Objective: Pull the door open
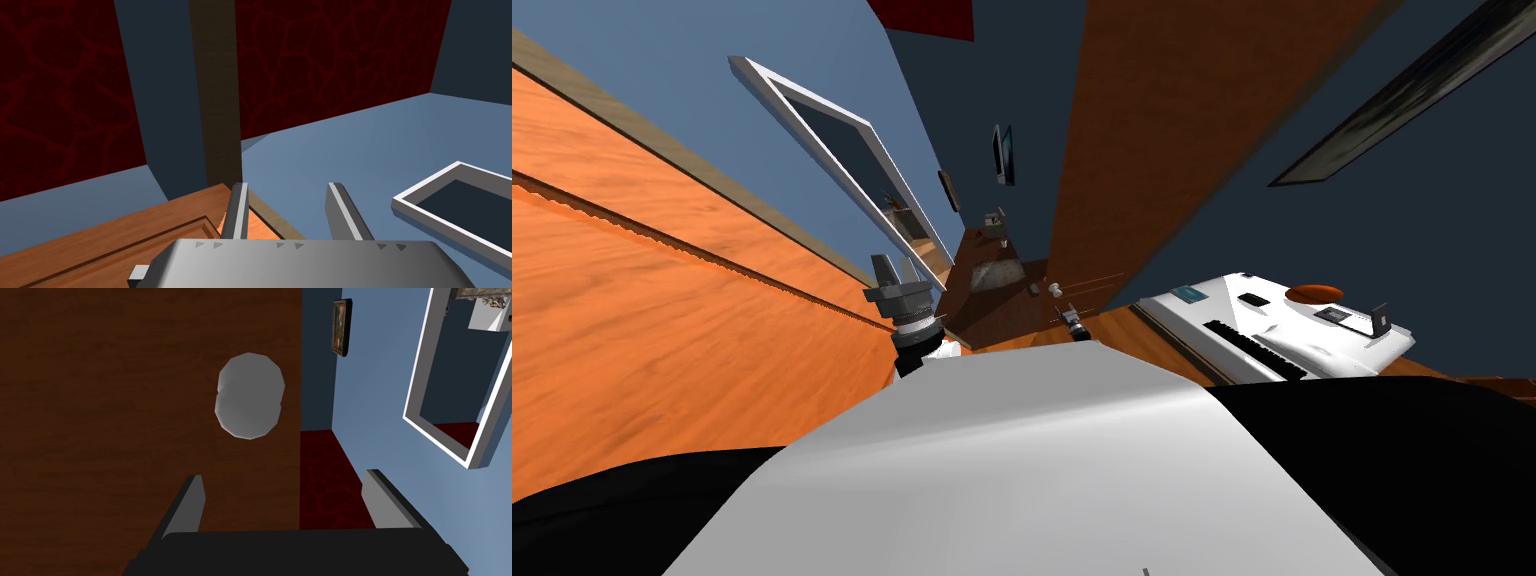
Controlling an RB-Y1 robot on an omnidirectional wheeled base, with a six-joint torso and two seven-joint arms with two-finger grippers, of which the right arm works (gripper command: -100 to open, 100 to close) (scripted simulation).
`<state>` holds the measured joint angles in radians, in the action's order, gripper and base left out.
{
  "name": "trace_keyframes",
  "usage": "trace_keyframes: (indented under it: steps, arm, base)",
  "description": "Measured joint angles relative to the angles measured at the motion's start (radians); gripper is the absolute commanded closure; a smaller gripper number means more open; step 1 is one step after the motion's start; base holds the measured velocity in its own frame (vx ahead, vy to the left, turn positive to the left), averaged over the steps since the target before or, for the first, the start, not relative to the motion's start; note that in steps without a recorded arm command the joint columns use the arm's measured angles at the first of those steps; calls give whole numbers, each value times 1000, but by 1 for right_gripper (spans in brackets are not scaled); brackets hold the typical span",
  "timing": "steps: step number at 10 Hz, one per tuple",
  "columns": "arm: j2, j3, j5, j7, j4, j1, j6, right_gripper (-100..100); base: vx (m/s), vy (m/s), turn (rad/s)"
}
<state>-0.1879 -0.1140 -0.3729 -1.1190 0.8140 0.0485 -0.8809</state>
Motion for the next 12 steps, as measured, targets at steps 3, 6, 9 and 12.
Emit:
trace_keyframes:
  steps: [3,6,9,12]
  arm:
    - [6,-51,-61,34,-6,4,-23,-100]
    - [13,-100,-124,72,3,19,-40,-100]
    - [28,-124,-168,94,-16,36,-67,100]
    - [23,-127,-164,92,-15,35,-64,100]
  base:
    - [166,79,8]
    - [147,-13,-19]
    - [42,-19,-18]
    - [-7,-3,-3]
